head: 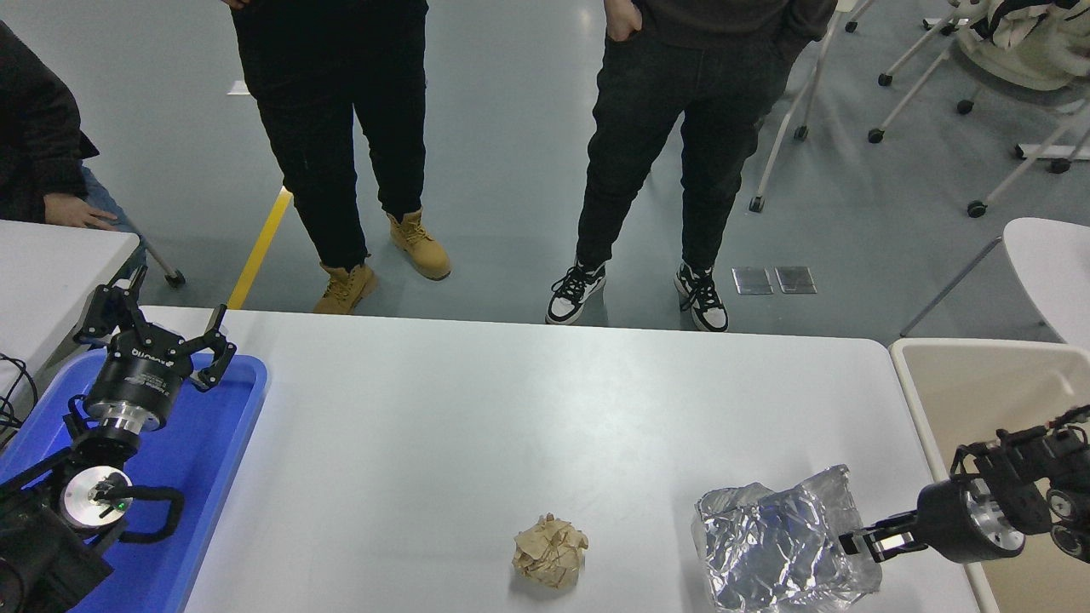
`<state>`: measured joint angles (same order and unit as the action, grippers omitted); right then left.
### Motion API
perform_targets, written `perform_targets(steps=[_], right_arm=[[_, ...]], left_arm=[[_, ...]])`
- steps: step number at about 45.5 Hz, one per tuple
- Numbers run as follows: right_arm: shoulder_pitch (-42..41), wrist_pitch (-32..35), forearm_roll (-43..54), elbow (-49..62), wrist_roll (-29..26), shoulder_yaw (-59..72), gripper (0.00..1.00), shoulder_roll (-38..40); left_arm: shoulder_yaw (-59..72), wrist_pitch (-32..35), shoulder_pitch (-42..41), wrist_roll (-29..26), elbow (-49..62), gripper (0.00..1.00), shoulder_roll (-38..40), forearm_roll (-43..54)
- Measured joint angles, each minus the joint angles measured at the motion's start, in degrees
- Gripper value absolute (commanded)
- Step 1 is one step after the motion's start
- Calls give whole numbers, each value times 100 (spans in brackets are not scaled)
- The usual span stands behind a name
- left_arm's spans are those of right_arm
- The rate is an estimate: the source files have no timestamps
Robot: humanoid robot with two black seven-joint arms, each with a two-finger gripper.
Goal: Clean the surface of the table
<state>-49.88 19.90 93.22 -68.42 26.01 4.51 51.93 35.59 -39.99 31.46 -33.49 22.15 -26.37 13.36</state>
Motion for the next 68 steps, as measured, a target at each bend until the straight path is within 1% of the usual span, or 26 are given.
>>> perform_targets(steps=[8,20,30,49,57,68], right_arm=[[-331,156,-5,-312,70,-3,0,337],[-1049,673,-39,-626,210,-13,0,796],[-1727,1224,-199,-712,351,-13,0,1141],[-2572,1941,-348,-741,541,-11,0,1576],[-2782,2041,-364,-609,547,-18,0,1644],[-2815,2067,-508,233,535,-2,0,1560]], left_arm=[[0,0,0,0,0,100,0,0],[0,0,0,0,0,100,0,0],[0,0,0,0,0,100,0,0],[0,0,0,0,0,100,0,0],[0,0,0,0,0,100,0,0],[0,0,0,0,0,100,0,1]])
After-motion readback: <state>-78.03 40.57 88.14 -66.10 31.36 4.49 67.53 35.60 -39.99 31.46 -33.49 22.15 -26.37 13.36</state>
